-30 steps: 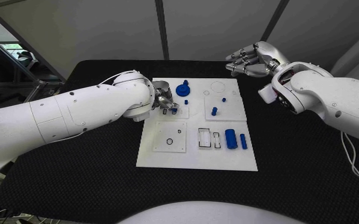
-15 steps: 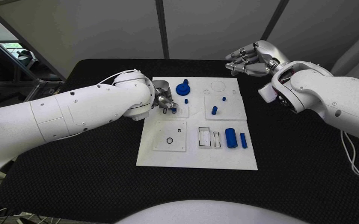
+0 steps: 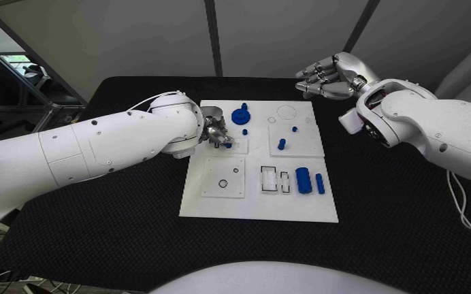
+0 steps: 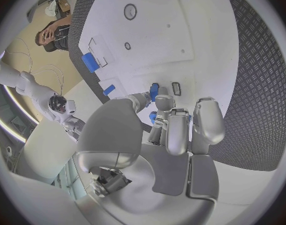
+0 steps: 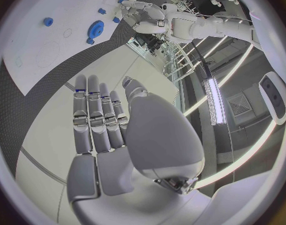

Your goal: Assemble the parts on the task board

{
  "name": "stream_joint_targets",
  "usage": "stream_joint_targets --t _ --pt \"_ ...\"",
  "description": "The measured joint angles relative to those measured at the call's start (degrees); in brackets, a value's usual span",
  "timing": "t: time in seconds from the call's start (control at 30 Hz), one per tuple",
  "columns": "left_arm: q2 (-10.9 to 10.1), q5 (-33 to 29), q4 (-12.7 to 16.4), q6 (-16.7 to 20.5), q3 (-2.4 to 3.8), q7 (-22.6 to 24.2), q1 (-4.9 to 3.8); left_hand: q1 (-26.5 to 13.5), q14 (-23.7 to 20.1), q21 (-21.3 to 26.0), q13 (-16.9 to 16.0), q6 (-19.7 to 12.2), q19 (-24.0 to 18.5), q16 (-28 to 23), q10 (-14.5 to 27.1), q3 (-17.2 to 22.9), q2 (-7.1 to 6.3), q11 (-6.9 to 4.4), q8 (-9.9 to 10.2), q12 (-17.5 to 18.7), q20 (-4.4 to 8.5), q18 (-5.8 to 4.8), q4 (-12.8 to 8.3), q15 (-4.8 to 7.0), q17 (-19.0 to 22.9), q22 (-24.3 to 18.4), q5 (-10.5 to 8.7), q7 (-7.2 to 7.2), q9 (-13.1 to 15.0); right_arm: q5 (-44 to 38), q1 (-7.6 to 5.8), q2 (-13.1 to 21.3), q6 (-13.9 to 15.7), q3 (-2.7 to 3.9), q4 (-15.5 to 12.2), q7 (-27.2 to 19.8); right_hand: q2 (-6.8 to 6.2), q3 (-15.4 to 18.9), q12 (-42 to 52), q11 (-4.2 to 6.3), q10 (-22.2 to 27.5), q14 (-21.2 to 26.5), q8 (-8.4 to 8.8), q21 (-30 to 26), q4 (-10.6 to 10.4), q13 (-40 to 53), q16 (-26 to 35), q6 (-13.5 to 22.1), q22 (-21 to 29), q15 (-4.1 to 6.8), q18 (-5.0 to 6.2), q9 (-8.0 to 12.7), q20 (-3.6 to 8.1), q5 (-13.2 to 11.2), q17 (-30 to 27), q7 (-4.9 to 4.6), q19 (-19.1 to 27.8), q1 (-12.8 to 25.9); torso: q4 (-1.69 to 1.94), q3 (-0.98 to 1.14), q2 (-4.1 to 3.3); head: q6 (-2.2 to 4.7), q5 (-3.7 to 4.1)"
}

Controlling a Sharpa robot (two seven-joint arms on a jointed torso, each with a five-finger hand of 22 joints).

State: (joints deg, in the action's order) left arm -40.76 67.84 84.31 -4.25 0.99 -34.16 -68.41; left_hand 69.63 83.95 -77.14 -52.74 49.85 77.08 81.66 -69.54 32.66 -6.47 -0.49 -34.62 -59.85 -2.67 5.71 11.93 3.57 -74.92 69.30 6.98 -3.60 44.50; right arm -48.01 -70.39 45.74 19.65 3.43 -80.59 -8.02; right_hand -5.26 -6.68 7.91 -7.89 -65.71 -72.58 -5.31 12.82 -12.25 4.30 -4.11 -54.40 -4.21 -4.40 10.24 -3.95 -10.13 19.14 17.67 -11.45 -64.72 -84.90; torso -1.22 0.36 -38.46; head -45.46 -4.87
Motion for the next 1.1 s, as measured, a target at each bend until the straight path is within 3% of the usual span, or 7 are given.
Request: stream_joint_targets --t 0.53,0.7,0.73,0.77,0.87,0.93,1.1 --pt "0.0 0.3 0.2 -0.5 0.03 -0.3 -0.01 -0.5 0.0 -0.1 -0.1 0.0 0.1 0.0 -0.3 0.1 0.23 -0.11 -0.2 0.0 0.13 0.0 0.1 0.0 0.0 0.2 0.1 0.0 0.1 0.0 0.0 -0.1 -0.3 0.0 0.3 0.1 -0.23 0.0 0.0 0.0 0.0 0.0 0.0 0.0 0.0 0.0 0.0 0.0 0.0 0.0 0.0 0.0 0.0 0.0 0.0 0.0 0.0 0.2 -0.02 0.02 0.0 -0.16 0.05" --pt "0.2 0.3 -0.1 -0.7 0.02 -0.3 0.0 -4.7 0.1 -0.4 -0.5 0.8 0.5 0.4 -0.7 3.7 -0.87 -0.44 -1.0 -0.3 0.3 -0.1 -2.9 0.12 0.0 0.8 0.36 0.63 1.0 0.0 0.0 -0.2 -0.4 0.0 0.4 0.1 -0.23 0.0 0.0 0.0 0.0 0.0 0.0 -0.2 0.0 0.0 0.0 0.0 0.1 0.0 0.0 0.0 0.0 0.0 -0.1 0.0 0.0 0.2 -0.07 0.03 -0.01 -0.28 0.01" --pt "0.2 0.3 -0.2 -0.7 0.02 -0.3 0.0 -5.5 0.2 -0.4 -0.6 0.8 0.6 0.4 -0.8 4.9 -0.95 -0.52 -1.0 -0.5 0.21 -0.42 -3.8 0.21 0.0 0.9 0.36 0.64 1.1 0.0 0.0 -0.2 -0.4 0.0 0.4 0.1 -0.23 0.0 0.0 0.0 0.0 0.0 0.0 -0.2 0.0 0.0 0.0 0.0 0.1 0.0 0.0 0.0 0.0 0.0 -0.1 0.0 0.0 0.2 -0.07 0.03 -0.01 -0.29 0.01" --pt "0.3 0.3 -0.3 -0.7 0.02 -0.3 0.0 -5.9 0.2 -0.4 -0.6 0.8 0.6 0.4 -0.8 5.4 -0.98 -0.52 -1.0 -0.7 0.2 -3.15 -4.2 0.21 0.0 1.0 0.36 0.64 1.2 0.0 0.0 -0.2 -0.4 0.0 0.4 0.1 -0.23 0.0 0.0 0.0 0.0 0.0 0.0 -0.2 0.0 0.0 0.0 0.0 0.1 0.0 0.0 0.0 0.0 0.0 -0.1 0.0 0.0 0.2 -0.07 0.03 -0.02 -0.3 0.01" --pt "0.4 0.3 -0.5 -0.8 0.02 -0.4 0.0 -7.1 0.0 -0.4 -1.0 1.2 0.8 0.7 -1.0 6.0 -0.89 -0.65 -1.1 -1.0 0.4 -3.06 -4.7 0.43 0.0 1.2 0.35 0.95 1.3 0.0 0.0 -0.2 -0.4 0.0 0.4 0.1 -0.23 0.0 0.0 0.0 0.0 0.0 0.0 -0.2 0.0 0.0 0.0 0.0 0.1 0.0 0.0 0.0 0.0 0.0 -0.1 0.0 0.0 0.2 -0.07 0.03 -0.02 -0.37 0.02" --pt "0.5 0.3 -0.6 -0.8 0.02 -0.4 0.0 -7.9 0.0 -0.4 -1.2 1.2 0.8 0.7 -1.2 6.1 -1.17 -0.75 -1.1 -1.2 0.41 -0.44 -4.8 0.43 0.0 1.3 0.35 0.95 1.3 -0.1 0.01 -0.2 -0.4 0.0 0.5 0.1 -0.23 0.0 0.0 0.0 0.0 0.0 0.0 -0.2 0.0 0.0 0.0 0.0 0.1 0.0 0.0 0.0 0.0 0.0 -0.2 0.0 0.0 0.2 -0.07 0.03 -0.02 -0.41 0.07" --pt "0.8 0.4 -1.0 -1.1 0.04 -0.5 -0.01 -9.5 0.0 -0.6 -1.8 1.6 1.0 0.7 -1.6 5.9 -1.05 -0.97 -1.2 -1.7 0.61 -0.43 -4.6 0.44 0.0 1.7 0.36 1.35 1.4 -0.1 0.01 -0.2 -0.5 0.0 0.5 0.1 -0.46 0.0 0.0 0.0 0.0 0.2 0.0 -0.2 0.0 0.0 0.0 0.0 0.1 -0.22 0.0 0.0 0.0 0.0 -0.1 0.0 0.0 0.5 -0.07 0.04 -0.02 -0.49 0.18"
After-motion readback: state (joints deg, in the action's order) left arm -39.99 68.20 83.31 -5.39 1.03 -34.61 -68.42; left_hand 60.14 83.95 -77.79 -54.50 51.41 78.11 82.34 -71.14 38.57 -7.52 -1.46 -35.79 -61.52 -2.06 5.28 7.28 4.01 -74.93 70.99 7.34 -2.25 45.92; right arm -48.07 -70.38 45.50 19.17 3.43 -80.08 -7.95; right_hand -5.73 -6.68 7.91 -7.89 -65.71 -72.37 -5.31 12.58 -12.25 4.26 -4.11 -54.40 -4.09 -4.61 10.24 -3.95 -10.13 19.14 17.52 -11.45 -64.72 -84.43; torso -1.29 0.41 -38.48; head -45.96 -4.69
